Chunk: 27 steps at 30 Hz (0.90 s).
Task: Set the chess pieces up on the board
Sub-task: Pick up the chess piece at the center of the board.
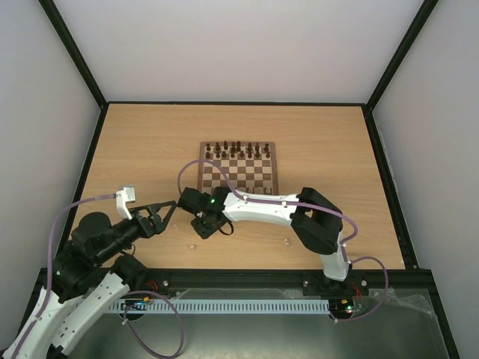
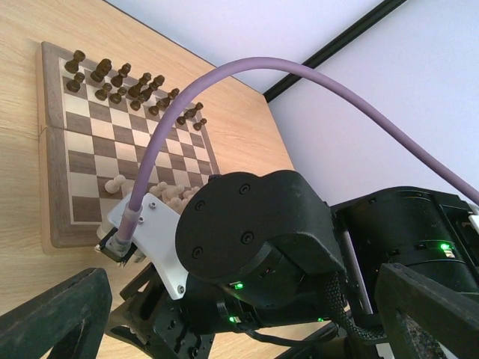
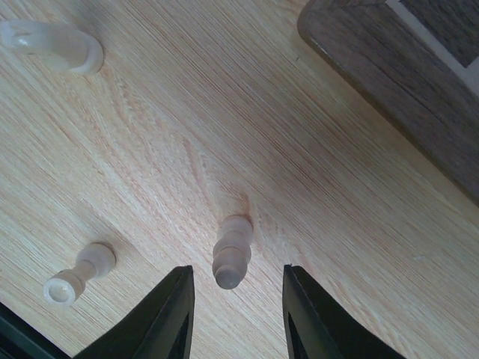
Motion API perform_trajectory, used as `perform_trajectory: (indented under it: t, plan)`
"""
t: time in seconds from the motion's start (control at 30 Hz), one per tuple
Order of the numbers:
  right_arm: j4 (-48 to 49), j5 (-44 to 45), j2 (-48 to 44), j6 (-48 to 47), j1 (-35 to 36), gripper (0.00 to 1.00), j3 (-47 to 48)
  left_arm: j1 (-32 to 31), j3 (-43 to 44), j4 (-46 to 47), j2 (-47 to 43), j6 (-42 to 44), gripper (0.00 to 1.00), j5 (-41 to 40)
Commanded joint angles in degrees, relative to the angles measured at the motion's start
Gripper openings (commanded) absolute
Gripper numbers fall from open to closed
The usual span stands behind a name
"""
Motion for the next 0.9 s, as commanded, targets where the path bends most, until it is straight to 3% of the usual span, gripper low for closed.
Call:
perform_trajectory:
  t: [0.0, 0.3, 0.53, 0.87]
  plan:
    - [-3.3, 0.5, 1.6, 0.3, 0.2, 0.32, 1.5, -0.1, 1.4, -0.9, -0.4, 0.8, 0.99, -0.1]
    - [-3.2, -0.3, 3.6, 0.0, 0.7, 0.25, 2.3, 0.0, 1.5, -1.4, -0.4, 1.2, 0.99, -0.4]
    - [-3.5, 0.3, 3.7, -0.1, 0.7, 0.13, 2.7, 0.0, 1.6, -1.3, -0.2, 1.5, 0.99, -0.4]
    - [-8.4, 5.4, 1.4, -1.1, -0.7, 0.09, 6.3, 0.0, 1.9, -1.2, 0.2, 2.0, 0.99, -0.6]
